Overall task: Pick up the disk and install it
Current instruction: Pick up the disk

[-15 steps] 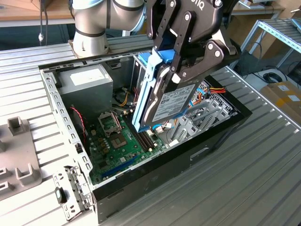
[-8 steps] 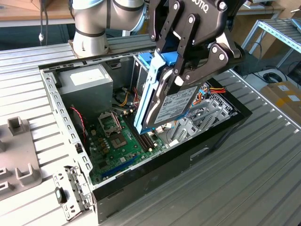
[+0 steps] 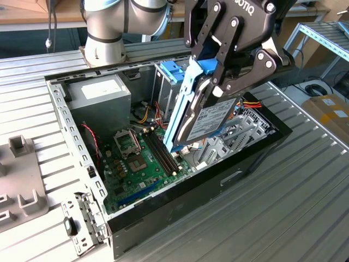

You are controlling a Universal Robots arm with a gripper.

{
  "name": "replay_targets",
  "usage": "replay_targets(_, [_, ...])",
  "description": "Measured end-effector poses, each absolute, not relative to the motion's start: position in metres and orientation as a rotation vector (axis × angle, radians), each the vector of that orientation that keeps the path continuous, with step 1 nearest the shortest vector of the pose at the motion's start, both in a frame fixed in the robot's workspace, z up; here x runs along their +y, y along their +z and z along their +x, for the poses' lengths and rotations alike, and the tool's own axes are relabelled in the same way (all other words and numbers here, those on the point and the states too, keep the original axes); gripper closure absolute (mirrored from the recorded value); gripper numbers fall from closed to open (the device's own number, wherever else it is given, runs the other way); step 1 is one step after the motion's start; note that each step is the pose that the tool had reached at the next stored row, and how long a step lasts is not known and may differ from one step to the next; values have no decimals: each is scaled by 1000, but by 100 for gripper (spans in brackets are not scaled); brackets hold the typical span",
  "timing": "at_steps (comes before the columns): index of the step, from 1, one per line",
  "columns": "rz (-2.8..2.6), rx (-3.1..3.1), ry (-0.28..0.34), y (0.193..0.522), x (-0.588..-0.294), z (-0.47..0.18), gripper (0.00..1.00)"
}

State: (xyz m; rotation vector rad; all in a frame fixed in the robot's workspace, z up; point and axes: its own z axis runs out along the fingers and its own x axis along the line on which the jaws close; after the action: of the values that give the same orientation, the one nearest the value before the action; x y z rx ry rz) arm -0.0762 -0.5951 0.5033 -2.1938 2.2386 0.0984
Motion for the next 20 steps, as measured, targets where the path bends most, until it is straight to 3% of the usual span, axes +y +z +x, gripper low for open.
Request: replay_targets(20, [-2194,2239,99,501,-595,-63,63])
